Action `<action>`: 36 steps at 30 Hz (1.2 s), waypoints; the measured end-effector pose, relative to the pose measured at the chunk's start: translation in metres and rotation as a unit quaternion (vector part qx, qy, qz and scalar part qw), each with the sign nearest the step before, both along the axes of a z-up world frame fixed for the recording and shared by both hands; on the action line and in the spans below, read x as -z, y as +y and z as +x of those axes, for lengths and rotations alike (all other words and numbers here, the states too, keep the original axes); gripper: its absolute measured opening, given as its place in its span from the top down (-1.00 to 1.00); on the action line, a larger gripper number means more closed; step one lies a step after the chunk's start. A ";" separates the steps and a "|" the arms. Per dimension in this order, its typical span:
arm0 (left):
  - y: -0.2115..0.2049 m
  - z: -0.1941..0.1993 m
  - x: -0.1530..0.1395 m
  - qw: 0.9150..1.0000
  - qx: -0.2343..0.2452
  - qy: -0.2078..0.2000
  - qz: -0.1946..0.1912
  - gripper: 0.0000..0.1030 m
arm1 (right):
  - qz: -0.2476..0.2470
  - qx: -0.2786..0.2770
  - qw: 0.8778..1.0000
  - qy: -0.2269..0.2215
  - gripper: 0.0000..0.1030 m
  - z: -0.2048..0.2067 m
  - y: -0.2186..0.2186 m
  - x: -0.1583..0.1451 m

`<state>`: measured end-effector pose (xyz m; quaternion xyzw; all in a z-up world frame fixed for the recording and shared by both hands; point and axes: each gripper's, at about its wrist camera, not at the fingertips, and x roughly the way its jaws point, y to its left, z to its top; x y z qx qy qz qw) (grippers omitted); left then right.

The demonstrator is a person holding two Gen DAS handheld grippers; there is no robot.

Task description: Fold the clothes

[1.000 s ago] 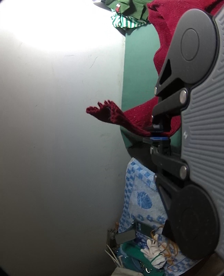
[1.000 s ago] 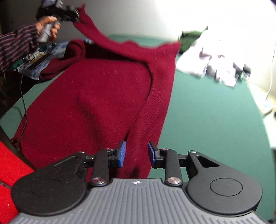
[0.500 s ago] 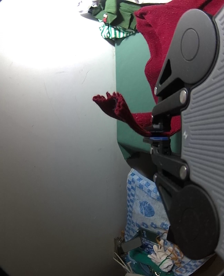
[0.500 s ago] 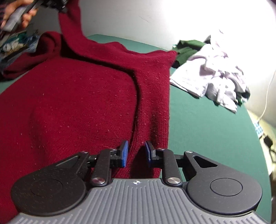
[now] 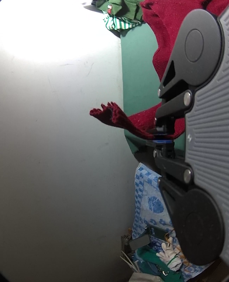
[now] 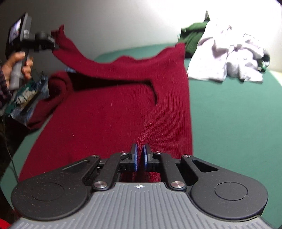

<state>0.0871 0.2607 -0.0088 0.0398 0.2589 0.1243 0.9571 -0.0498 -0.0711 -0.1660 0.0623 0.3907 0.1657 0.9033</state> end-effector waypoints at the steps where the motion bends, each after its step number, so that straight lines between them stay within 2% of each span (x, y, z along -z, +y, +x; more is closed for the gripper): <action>1: 0.000 0.001 0.000 1.000 -0.001 0.000 0.002 0.91 | 0.006 0.003 1.000 0.000 0.77 -0.001 -0.002 0.002; 2: 0.000 0.002 0.001 1.000 -0.001 0.001 0.003 0.91 | 0.010 0.001 1.000 -0.001 0.64 -0.005 -0.007 -0.002; 5: 0.001 0.003 0.005 1.000 -0.002 0.007 0.002 0.91 | 0.019 -0.009 1.000 -0.001 0.62 -0.024 -0.023 -0.023; 9: 0.004 0.001 0.002 1.000 0.001 0.003 -0.001 0.91 | -0.043 -0.073 0.996 0.014 0.54 -0.078 -0.035 -0.048; 11: 0.003 0.001 0.002 1.000 0.003 0.003 0.001 0.91 | -0.059 -0.099 0.992 0.051 0.54 -0.104 -0.033 -0.045; 15: 0.000 0.005 0.003 1.000 0.008 0.005 0.004 0.91 | -0.083 -0.112 0.987 0.082 0.49 -0.134 -0.019 -0.030; 16: -0.001 0.006 0.003 1.000 0.009 0.006 0.004 0.91 | -0.086 -0.103 0.987 0.087 0.43 -0.137 -0.016 -0.026; 19: -0.004 0.008 0.004 1.000 0.015 0.008 0.008 0.90 | -0.095 -0.080 0.988 0.090 0.46 -0.141 -0.015 -0.019; 22: -0.007 0.009 0.002 1.000 0.022 0.007 0.011 0.90 | -0.104 -0.065 0.988 0.090 0.87 -0.141 -0.013 -0.015; 23: -0.008 0.009 0.001 1.000 0.025 0.006 0.013 0.90 | -0.098 -0.065 0.989 0.091 0.90 -0.141 -0.013 -0.016; 27: 0.000 0.009 -0.008 1.000 0.021 -0.010 0.011 0.90 | -0.046 -0.086 0.992 0.086 0.90 -0.138 -0.019 -0.029; 29: 0.004 0.010 -0.012 1.000 0.018 -0.016 0.010 0.90 | -0.039 -0.103 0.990 0.087 0.90 -0.136 -0.014 -0.028; 33: 0.004 0.019 -0.004 1.000 0.019 -0.001 0.017 0.90 | -0.043 -0.117 0.985 0.122 0.85 -0.125 -0.006 -0.011; 34: 0.002 0.020 -0.001 1.000 0.022 0.001 0.021 0.90 | -0.048 -0.124 0.983 0.125 0.79 -0.122 -0.006 -0.013; 35: 0.002 0.020 0.000 0.999 0.023 0.001 0.022 0.90 | -0.052 -0.133 0.982 0.125 0.62 -0.119 -0.006 -0.017; 36: 0.002 0.019 0.002 0.999 0.024 0.001 0.021 0.90 | -0.053 -0.135 0.983 0.111 0.55 -0.115 -0.008 -0.025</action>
